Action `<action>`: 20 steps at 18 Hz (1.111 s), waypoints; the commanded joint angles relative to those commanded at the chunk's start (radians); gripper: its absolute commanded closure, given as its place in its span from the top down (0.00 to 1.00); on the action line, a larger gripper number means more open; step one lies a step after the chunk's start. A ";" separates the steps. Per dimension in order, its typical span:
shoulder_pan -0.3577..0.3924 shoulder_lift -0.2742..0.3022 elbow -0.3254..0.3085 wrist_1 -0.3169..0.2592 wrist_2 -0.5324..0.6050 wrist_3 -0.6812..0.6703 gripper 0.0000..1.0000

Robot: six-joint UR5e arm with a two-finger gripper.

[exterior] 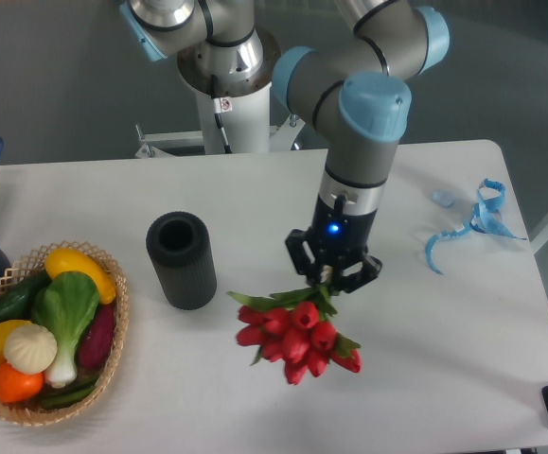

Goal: Insert the flowers into the vase
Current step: 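Swing the tulips upright and raise them above the vase opening, then lower the tulip stems down into the black vase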

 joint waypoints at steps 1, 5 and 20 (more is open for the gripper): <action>0.002 0.002 -0.003 0.000 -0.072 -0.005 0.00; 0.009 0.015 -0.009 0.003 -0.278 -0.005 0.00; 0.074 0.205 -0.300 0.109 -0.717 0.174 0.01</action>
